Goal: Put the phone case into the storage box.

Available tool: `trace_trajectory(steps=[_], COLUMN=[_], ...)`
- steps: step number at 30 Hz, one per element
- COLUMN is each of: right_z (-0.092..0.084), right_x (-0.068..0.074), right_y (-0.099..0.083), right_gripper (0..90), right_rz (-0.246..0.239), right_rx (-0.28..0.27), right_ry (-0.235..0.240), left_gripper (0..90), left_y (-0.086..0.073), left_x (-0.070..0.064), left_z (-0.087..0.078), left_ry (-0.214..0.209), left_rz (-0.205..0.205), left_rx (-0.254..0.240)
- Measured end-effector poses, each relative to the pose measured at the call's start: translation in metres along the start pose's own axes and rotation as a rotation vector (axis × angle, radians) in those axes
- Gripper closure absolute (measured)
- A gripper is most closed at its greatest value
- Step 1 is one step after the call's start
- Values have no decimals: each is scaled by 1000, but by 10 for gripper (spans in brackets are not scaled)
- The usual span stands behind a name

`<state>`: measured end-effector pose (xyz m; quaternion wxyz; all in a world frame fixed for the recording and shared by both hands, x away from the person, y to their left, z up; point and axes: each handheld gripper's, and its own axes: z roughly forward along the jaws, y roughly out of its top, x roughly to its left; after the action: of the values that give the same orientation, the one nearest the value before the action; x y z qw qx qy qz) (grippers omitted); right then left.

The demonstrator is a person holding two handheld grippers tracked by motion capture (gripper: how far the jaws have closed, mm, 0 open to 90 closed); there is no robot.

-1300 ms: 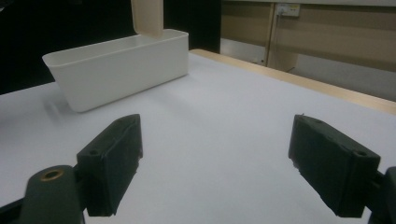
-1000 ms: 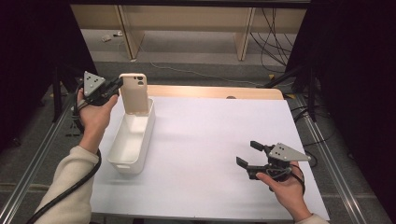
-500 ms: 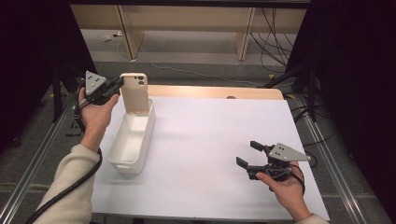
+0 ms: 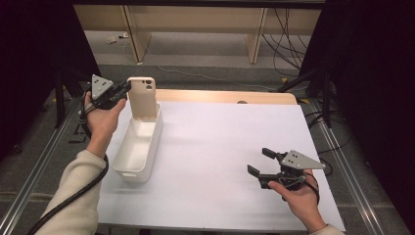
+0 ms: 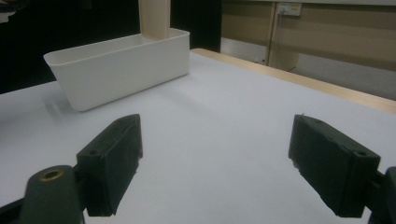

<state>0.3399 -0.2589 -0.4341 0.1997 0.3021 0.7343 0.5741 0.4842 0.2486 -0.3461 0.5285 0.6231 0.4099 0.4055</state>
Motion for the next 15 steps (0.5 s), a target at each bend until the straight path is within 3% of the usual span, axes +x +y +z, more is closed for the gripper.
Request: trace_trajectory(steps=[1, 3, 6, 7, 9, 10, 11, 15], right_z=[0, -1, 0, 0, 0, 0, -2, -1], right_x=[-1, 1, 1, -1, -1, -1, 1, 0], right_y=[0, 0, 0, 0, 0, 0, 1, 0], right_gripper=[186, 186, 186, 186, 186, 187, 186, 186], right_rz=[-11, 30, 16, -12, -11, -10, 26, 0], right_rx=[-8, 19, 5, -9, -8, -9, 26, 13], right_ry=[-5, 12, 7, -5, -4, -4, 3, -6], left_gripper=[842, 842, 842, 842, 841, 842, 842, 842], left_y=[0, 0, -1, -1, -2, -2, -3, -4], left_x=[0, 0, 0, 0, 1, 0, 0, 1], left_z=[1, 1, 3, 3, 4, 2, 2, 5], left_ry=[-1, 4, 5, 9, 9, 43, 48, 42], left_rz=[1, -2, -1, -5, -4, -24, -22, -27], left_rx=[0, 3, 6, 9, 12, 29, 33, 39])
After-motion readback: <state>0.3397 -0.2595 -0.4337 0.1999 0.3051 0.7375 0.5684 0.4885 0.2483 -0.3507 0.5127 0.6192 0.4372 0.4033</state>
